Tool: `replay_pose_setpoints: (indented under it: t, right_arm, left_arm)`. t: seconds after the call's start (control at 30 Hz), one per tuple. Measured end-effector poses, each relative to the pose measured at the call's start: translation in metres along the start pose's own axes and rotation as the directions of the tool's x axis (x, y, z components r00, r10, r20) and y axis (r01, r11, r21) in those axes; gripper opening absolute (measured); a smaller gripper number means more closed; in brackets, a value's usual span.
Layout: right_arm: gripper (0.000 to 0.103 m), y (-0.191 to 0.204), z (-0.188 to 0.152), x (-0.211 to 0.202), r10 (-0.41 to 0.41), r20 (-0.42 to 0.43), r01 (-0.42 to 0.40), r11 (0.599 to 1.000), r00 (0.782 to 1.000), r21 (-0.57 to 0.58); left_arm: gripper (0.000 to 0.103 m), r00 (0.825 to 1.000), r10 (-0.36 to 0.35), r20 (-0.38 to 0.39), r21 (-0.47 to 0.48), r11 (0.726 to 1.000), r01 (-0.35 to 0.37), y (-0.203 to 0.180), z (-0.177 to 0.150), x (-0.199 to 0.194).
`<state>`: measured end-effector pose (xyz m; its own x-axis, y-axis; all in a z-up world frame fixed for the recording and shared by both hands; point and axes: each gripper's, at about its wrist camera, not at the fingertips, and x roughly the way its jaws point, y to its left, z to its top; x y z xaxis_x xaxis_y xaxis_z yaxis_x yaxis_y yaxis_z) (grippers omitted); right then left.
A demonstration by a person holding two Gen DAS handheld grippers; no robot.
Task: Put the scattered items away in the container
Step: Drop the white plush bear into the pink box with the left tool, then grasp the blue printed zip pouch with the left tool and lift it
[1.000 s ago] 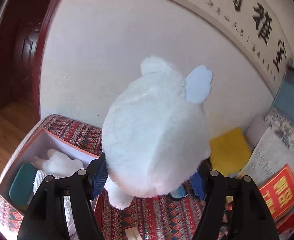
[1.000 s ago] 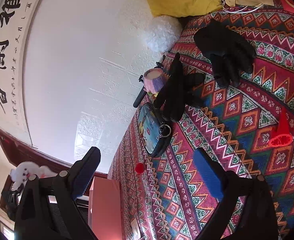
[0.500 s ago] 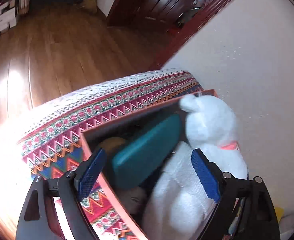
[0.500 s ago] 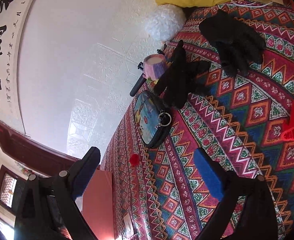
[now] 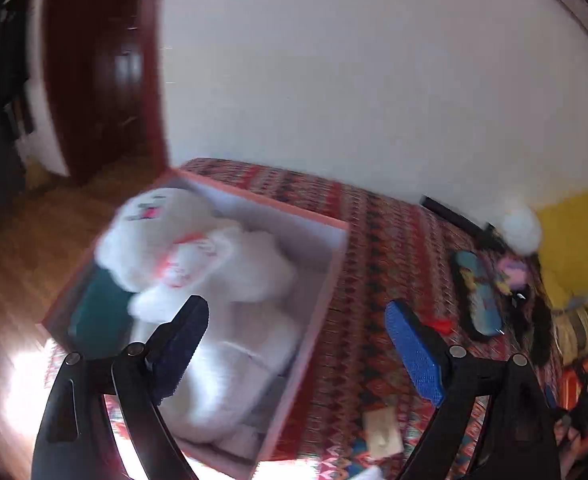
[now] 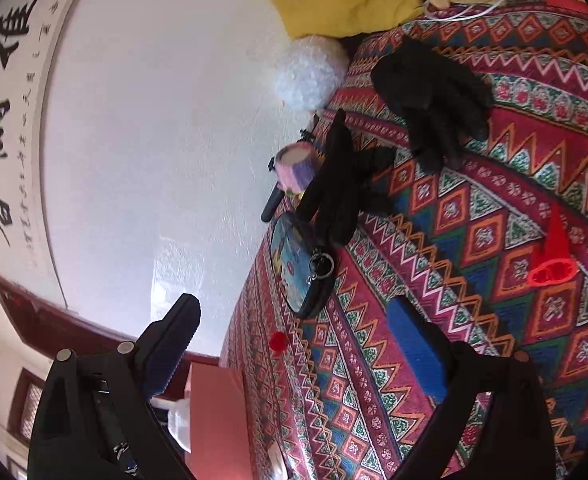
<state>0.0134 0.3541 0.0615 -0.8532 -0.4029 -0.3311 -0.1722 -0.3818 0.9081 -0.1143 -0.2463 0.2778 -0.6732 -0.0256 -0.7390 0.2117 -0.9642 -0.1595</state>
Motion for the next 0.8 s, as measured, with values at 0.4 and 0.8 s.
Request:
replay_pose_setpoints:
  t: [0.4,0.8]
  right_arm:
    - [0.096,-0.042,0.03,-0.025,0.047,0.064,-0.058,0.98,0.997,0.191]
    - [0.097,-0.022,0.031,0.001,0.105,-0.003,-0.103,0.983,0.994,0.15]
  left_arm:
    - [0.091,0.956,-0.146,-0.255,0.196,0.96,0.199,-0.331,-0.02,0.188]
    - [0.103,0.946,-0.055,-0.319,0.02,0.998,0.064,-0.351,-0.016,0.315]
